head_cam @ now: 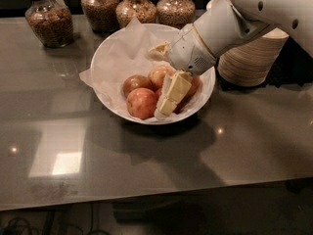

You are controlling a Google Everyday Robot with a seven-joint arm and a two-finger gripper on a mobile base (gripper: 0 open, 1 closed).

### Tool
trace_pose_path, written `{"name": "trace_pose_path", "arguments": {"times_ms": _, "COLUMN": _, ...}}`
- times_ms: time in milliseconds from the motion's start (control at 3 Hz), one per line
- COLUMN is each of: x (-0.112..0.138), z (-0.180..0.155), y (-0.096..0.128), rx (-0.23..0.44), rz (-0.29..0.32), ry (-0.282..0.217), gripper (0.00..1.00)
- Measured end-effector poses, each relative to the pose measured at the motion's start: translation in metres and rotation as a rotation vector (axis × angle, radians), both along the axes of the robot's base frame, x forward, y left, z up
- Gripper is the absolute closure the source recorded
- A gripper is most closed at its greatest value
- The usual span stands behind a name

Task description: Pick apple from white bowl

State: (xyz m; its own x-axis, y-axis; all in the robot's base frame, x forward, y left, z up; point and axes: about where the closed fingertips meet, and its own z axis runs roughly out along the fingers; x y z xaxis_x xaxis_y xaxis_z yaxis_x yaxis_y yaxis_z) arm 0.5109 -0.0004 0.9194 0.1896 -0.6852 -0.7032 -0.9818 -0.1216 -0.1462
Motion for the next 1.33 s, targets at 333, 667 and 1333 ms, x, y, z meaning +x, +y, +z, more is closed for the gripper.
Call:
{"name": "trace_pose_path", "arguments": {"times_ms": 333, "x": 0.0001, "z": -0.0001, "y": 0.0002, "rx": 0.000, "rz": 0.000, "ry": 0.000, "gripper": 0.00}}
{"name": "trace_pose_path", "arguments": {"times_ms": 667, "x": 0.0005, "z": -0.0004, "y": 0.0004, "rx": 0.001, "rz": 0.000, "ry": 0.001, "gripper": 0.15}}
{"name": "trace_pose_path", "arguments": {"times_ms": 1333, "x": 0.0017, "z": -0.0015, "y": 0.0021, "rx": 0.004, "rz": 0.001, "ry": 0.003, "gripper": 0.40}}
